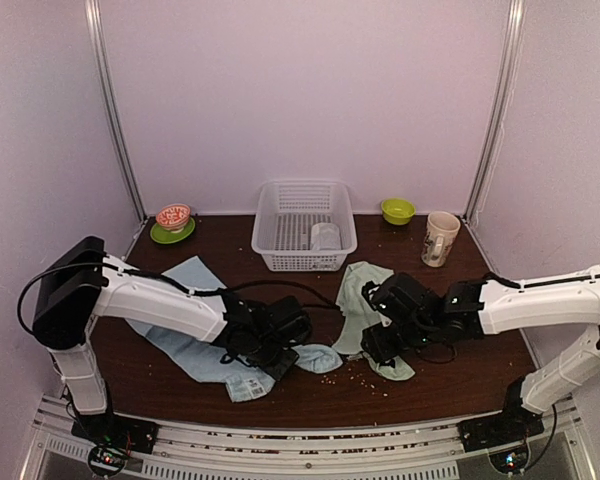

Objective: Roll the towels
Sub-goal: Move the towel to the corner of the board.

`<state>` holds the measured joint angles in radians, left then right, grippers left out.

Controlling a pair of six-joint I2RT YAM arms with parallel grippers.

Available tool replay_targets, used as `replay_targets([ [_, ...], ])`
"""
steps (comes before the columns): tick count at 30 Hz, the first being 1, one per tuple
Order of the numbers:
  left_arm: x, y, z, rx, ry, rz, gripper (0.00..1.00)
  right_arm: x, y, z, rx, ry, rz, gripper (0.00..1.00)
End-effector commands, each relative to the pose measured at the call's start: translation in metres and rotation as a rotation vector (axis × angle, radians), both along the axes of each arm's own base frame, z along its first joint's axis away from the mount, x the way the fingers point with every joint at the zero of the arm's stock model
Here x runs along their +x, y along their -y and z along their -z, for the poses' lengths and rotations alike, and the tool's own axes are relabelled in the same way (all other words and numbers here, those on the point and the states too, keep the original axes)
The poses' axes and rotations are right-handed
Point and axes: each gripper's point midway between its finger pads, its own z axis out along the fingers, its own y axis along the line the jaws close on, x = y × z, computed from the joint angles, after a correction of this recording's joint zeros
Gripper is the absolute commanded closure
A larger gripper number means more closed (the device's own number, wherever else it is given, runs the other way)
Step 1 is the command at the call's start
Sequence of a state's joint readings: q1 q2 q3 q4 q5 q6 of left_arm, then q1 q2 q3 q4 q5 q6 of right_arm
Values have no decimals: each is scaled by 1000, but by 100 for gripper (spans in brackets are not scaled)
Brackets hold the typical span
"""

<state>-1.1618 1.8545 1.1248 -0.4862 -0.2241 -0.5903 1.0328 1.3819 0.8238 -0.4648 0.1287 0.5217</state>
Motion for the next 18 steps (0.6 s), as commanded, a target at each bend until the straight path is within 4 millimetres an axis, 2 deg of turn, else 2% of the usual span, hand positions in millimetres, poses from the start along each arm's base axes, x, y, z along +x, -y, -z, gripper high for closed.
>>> replay_targets([
  [1, 29, -49, -27, -37, 67, -227, 100, 3, -33, -9, 12, 24, -88, 41],
  [3, 34, -66, -43, -67, 98, -277, 100, 5, -39, -4, -26, 24, -104, 41],
  [9, 38, -102, -54, -25, 142, -350, 100, 10, -54, 16, -151, 23, -162, 41],
  [14, 45, -147, -42, -34, 103, -498, 100, 19, -44, 34, -279, 39, -137, 42],
  [18, 54, -179, -48, -88, 110, -607, 100, 21, -33, 39, -355, 47, -120, 44],
])
